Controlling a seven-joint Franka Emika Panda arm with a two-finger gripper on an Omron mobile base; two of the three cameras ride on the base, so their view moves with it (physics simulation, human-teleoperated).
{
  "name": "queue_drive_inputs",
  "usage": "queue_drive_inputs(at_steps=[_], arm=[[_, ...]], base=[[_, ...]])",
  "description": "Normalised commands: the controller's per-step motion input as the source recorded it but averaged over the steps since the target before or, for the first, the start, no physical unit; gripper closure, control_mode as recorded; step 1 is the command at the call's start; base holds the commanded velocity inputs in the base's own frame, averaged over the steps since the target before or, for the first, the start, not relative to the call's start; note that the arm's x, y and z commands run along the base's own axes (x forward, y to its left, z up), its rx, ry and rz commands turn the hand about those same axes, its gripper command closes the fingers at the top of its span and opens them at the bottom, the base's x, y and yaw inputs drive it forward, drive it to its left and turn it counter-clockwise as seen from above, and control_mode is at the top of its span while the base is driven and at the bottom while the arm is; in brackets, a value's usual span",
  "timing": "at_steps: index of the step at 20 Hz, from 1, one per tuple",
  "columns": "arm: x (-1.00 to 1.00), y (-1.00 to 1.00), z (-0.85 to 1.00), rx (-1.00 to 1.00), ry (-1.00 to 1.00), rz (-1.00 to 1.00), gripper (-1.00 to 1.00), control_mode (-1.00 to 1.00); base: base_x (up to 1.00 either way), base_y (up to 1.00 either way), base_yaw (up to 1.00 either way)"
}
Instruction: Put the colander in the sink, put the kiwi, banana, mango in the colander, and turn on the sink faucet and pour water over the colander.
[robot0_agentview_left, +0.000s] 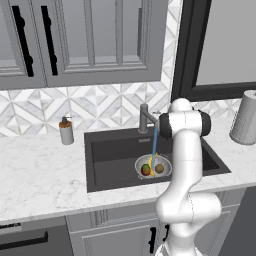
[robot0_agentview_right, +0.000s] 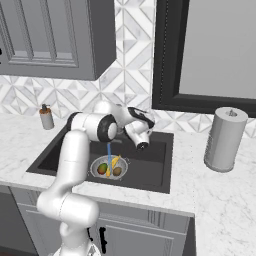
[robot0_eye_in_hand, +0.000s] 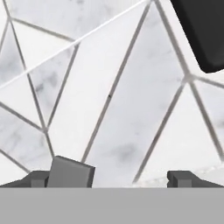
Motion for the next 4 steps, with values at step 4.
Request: queue_drive_inputs(at_steps=[4], arm=[[-0.22,-1.0,-0.22,0.07,-0.04,0.0,-1.0,-1.0]], base=[[0.0,0.0,0.0]])
